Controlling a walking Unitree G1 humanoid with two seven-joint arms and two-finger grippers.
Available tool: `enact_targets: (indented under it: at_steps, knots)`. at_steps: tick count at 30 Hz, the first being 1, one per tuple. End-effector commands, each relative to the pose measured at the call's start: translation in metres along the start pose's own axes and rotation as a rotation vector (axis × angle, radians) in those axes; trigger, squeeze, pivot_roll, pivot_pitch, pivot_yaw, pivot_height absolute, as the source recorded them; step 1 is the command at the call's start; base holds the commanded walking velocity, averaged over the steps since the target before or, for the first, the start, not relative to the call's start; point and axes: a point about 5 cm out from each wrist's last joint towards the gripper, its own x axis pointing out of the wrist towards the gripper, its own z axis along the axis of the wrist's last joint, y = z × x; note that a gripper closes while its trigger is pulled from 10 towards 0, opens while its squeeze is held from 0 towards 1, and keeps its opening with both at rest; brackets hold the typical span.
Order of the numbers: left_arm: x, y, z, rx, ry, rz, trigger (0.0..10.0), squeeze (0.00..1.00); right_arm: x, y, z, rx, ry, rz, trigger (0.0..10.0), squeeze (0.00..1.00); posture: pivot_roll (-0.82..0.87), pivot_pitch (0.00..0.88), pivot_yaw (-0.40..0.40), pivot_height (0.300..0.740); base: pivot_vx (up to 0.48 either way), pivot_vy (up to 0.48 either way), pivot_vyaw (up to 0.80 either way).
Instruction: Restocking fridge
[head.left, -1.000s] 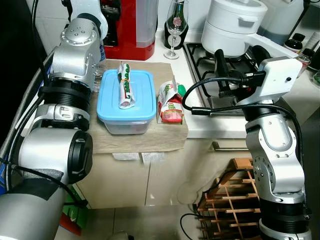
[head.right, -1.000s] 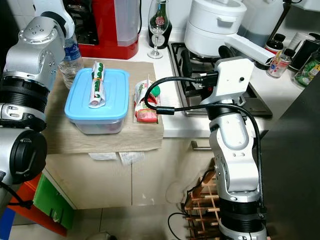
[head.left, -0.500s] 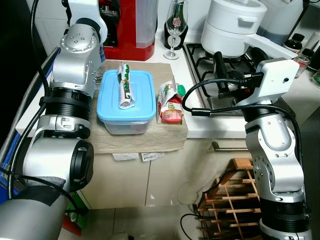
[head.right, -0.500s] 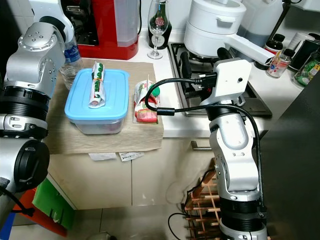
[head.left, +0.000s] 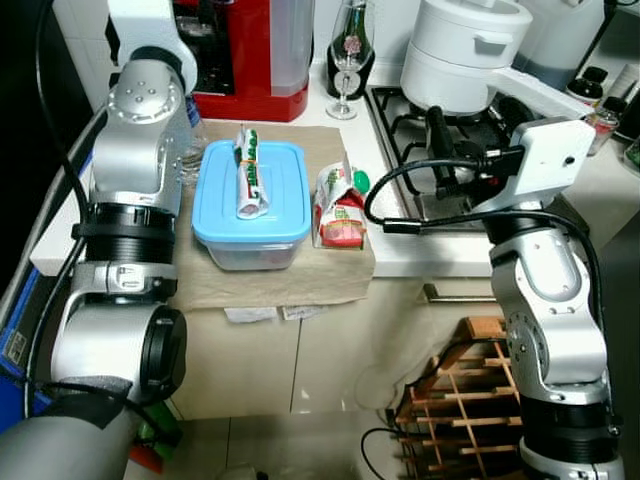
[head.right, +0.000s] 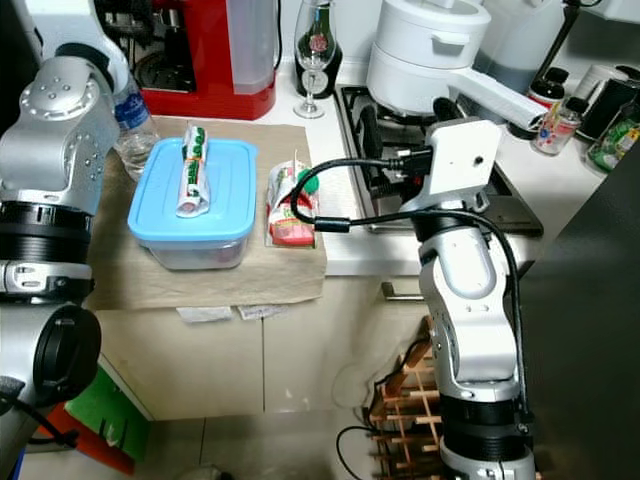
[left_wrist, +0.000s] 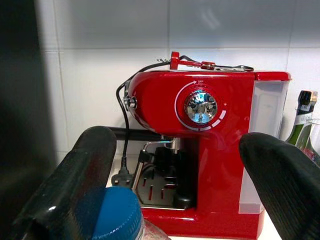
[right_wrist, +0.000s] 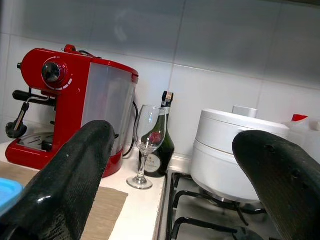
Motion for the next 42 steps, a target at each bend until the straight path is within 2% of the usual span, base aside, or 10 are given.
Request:
enact_targets:
  at_steps: [1,11,18,29,34,36,38,39,40,42]
  knots:
    - [-0.007,-0.003,-0.045,0.010,0.202,0.005,10.0,0.00,0.001,-0.003,0.001,-0.002,-0.008,-0.003,10.0,0.08,-0.04,0.000,-0.080,0.740,0.000,0.000,0.00]
    - [-0.011,0.000,-0.036,0.058,0.150,0.035,10.0,0.00,0.001,-0.003,0.000,-0.001,-0.006,-0.002,10.0,0.08,-0.04,0.000,-0.081,0.740,0.000,0.000,0.00]
    - [-0.015,0.011,-0.015,0.103,0.007,0.108,10.0,0.00,-0.001,-0.003,-0.002,-0.003,0.000,-0.003,10.0,0.08,-0.04,0.000,-0.081,0.740,0.000,0.000,0.00]
    - [-0.050,0.010,-0.007,0.128,-0.028,0.052,10.0,0.00,-0.008,-0.006,-0.004,-0.008,0.020,-0.008,10.0,0.08,-0.03,0.002,-0.086,0.740,0.000,0.000,0.00]
    - [-0.046,0.017,0.005,0.109,-0.132,0.044,10.0,0.00,-0.007,-0.002,-0.007,0.002,0.027,0.006,10.0,0.08,-0.02,0.005,-0.091,0.740,0.000,0.000,0.00]
    - [-0.045,0.018,0.005,0.113,-0.132,0.039,10.0,0.00,-0.007,-0.001,-0.007,0.003,0.026,0.008,10.0,0.08,-0.02,0.005,-0.091,0.740,0.000,0.000,0.00]
    - [-0.046,0.019,-0.015,0.076,-0.015,0.028,10.0,0.00,-0.006,-0.001,-0.007,0.002,0.025,0.008,10.0,0.08,-0.02,0.004,-0.091,0.740,0.000,0.000,0.00]
    - [-0.046,0.019,-0.015,0.076,-0.015,0.028,10.0,0.00,-0.006,-0.001,-0.007,0.002,0.025,0.008,10.0,0.08,-0.02,0.004,-0.091,0.740,0.000,0.000,0.00]
    - [-0.048,0.018,-0.023,0.051,0.033,0.018,0.8,0.00,-0.007,-0.001,-0.007,0.002,0.025,0.008,10.0,0.07,-0.02,0.004,-0.091,0.740,0.000,0.000,0.00]
    - [-0.049,0.018,-0.028,0.034,0.061,0.011,0.0,0.00,-0.007,-0.002,-0.007,0.002,0.025,0.008,10.0,0.08,-0.02,0.004,-0.091,0.740,0.000,0.000,0.00]
